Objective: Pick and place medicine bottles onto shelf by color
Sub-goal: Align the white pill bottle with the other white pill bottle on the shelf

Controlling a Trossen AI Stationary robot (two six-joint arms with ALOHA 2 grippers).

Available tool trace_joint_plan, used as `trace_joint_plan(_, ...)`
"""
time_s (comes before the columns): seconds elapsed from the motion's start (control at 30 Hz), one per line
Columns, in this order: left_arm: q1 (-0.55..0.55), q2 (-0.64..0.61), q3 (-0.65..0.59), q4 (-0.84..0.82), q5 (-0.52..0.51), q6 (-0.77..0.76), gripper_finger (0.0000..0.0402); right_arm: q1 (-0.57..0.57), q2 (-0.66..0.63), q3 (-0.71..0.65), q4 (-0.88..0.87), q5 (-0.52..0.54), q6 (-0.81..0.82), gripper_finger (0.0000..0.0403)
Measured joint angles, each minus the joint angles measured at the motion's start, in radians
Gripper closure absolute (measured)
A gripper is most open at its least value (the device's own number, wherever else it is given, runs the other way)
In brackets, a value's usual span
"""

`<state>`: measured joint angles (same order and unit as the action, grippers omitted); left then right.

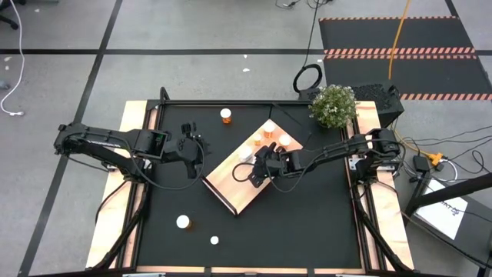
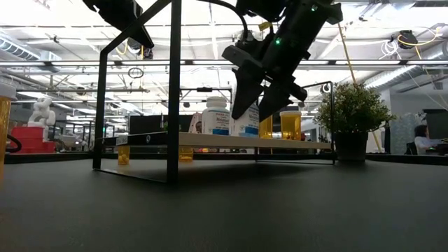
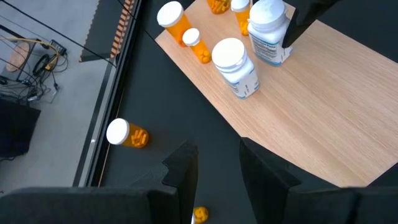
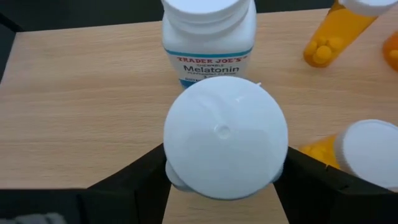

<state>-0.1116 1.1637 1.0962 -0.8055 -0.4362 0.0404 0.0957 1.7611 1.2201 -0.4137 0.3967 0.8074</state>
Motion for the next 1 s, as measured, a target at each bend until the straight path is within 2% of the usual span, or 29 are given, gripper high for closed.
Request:
trace_joint_plan(0.77, 0.0, 0.0, 0.0, 0.0, 0.0, -0.003, 0.0282, 0.005, 0.001, 0.0, 0.005, -0.003, -0.018, 0.0161)
trace_joint_plan(1.0, 0.0, 0.0, 0.0, 0.0, 0.0, -0.005, 0.0282, 0.005, 0.001, 0.0, 0.001, 0.018, -0.014, 0.0111)
